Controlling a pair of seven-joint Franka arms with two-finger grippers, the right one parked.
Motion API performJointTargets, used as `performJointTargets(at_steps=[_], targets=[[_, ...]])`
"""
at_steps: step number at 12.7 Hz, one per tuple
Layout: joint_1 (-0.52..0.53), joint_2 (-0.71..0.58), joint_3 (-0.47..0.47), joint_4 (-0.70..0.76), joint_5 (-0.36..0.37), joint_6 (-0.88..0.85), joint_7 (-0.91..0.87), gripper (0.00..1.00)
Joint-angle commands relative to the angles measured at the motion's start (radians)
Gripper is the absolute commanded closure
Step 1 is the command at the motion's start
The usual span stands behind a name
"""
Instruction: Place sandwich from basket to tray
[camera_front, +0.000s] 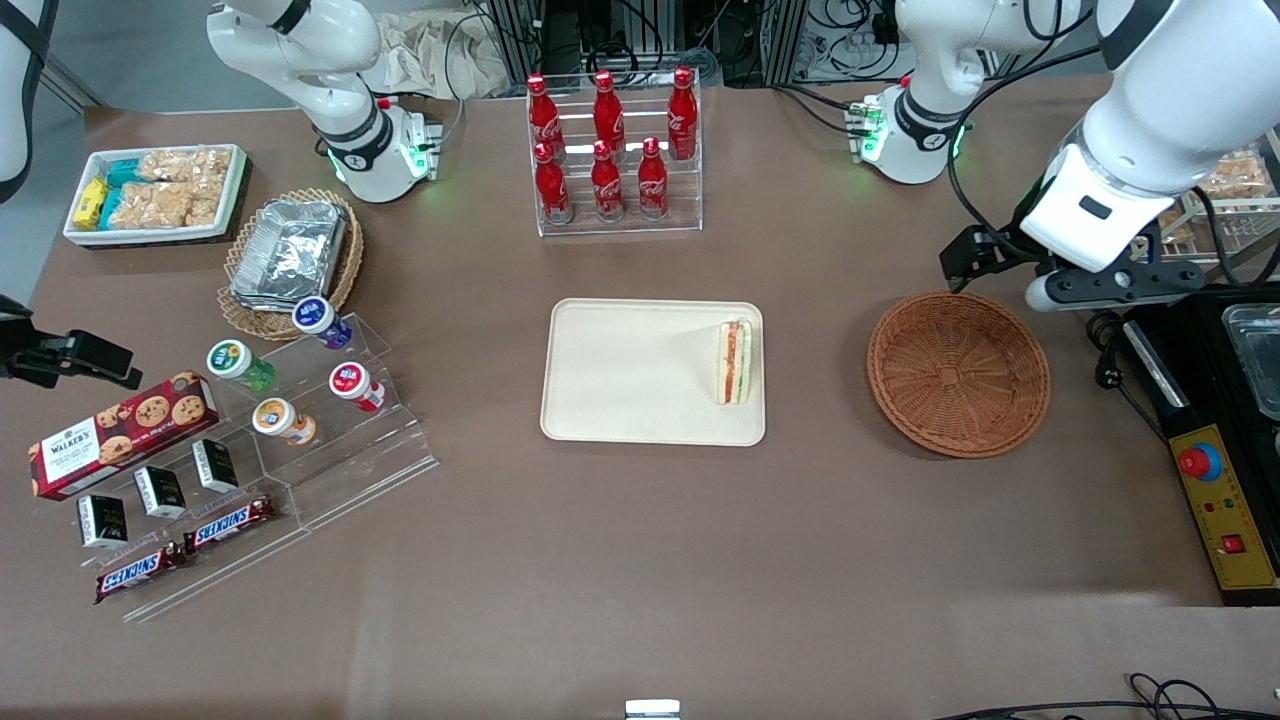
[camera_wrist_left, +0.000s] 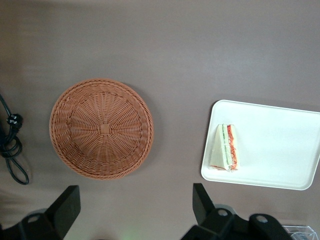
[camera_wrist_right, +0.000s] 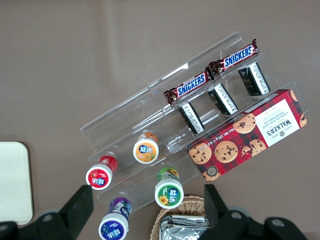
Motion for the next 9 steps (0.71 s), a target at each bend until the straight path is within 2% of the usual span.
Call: performJointTargets(at_steps=[1, 3, 5, 9], targets=[[0.004, 0.019, 0.009, 0.046, 0.027, -0.041, -0.013, 0.0], [0.027, 0.016, 0.018, 0.053, 0.1, -0.068, 0.022, 0.0], [0.092, 0.012, 0.012, 0.055, 0.095, -0.07, 0.062, 0.0], [0.143, 0.002, 0.018, 0.05, 0.092, -0.074, 0.167, 0.0]])
